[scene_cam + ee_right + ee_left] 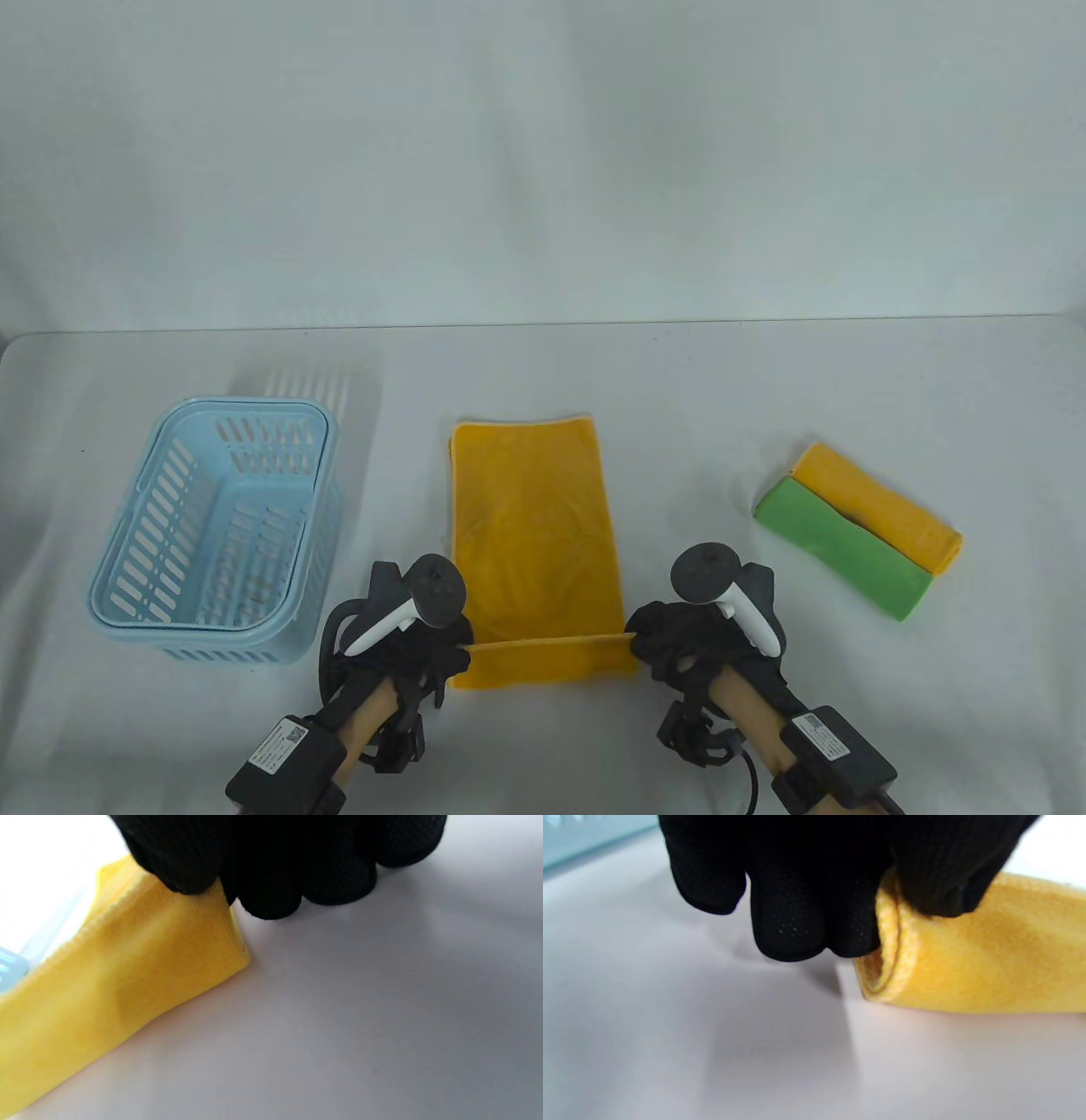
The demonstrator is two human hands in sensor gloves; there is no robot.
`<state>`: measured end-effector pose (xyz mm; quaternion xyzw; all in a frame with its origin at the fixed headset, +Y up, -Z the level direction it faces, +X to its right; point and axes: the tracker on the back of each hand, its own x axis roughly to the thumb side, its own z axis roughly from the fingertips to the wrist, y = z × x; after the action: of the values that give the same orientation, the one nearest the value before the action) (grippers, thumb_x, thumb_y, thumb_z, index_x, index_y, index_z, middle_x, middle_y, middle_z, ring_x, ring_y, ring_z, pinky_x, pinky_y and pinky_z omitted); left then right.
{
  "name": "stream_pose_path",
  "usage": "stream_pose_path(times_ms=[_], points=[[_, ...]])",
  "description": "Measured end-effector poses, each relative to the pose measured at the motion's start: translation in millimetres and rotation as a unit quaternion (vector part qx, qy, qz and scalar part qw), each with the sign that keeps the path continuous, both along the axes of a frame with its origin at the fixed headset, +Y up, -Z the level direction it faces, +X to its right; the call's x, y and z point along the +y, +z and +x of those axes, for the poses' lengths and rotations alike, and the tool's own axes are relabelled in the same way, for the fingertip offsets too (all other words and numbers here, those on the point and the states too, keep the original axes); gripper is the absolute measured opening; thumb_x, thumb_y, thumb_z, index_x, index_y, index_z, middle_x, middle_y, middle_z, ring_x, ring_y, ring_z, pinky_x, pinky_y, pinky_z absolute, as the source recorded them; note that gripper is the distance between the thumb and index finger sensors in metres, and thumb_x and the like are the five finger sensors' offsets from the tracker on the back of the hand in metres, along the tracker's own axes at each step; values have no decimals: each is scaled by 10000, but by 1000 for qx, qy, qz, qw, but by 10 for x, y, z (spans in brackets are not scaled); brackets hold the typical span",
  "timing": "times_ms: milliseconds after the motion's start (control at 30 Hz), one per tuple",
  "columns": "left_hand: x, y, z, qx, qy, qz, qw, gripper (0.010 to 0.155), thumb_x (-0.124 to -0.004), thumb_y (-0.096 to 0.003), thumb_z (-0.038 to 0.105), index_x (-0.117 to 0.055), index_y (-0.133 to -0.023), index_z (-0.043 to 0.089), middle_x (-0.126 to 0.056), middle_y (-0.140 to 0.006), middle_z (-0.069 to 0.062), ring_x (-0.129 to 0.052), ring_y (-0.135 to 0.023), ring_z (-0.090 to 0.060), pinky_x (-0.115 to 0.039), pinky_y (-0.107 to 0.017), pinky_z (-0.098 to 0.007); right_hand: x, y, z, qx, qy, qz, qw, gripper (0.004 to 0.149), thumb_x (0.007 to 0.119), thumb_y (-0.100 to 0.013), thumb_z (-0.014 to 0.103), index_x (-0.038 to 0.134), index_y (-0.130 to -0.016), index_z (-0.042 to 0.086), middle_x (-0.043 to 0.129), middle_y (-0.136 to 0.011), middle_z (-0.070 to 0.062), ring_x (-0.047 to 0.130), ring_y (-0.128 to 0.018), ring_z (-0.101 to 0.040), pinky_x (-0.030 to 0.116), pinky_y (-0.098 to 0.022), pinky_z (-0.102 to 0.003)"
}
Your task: Roll square towel into towel roll
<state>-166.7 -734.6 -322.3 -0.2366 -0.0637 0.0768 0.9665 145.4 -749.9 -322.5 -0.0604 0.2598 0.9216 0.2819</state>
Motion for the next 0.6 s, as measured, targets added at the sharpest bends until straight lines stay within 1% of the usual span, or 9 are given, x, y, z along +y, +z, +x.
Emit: stream_pose_path(times_ms=[233,333,467,600], points=[[-86,-24,61,14,-86,48,995,454,-824,-354,495,-831,-777,331,-946,-716,109,-998,-647,-180,-748,-649,-494,-59,-23,-73,-13,59,35,998,413,814,-350,417,814,-744,291,904,-659,33,882,-554,-232,720,-512,-496],[-104,-23,80,22,-101,59,993,452,-823,-355,504,-827,-772,330,-941,-710,108,-992,-638,-179,-744,-651,-495,-74,-24,-99,-19,77,50,996,417,819,-344,428,819,-734,282,908,-621,38,887,-519,-219,730,-491,-490],[-109,-16,83,25,-113,80,990,467,-816,-349,526,-822,-777,340,-938,-714,114,-991,-637,-172,-745,-652,-490,-81,-23,-93,-25,76,59,995,423,821,-335,442,823,-728,286,916,-600,39,892,-495,-215,736,-476,-486],[-104,-28,44,36,-104,84,990,516,-797,-353,539,-806,-828,338,-926,-757,103,-982,-662,-178,-741,-657,-491,-61,-31,-38,-37,51,51,997,455,824,-327,462,815,-751,295,919,-645,36,903,-514,-222,743,-481,-487]])
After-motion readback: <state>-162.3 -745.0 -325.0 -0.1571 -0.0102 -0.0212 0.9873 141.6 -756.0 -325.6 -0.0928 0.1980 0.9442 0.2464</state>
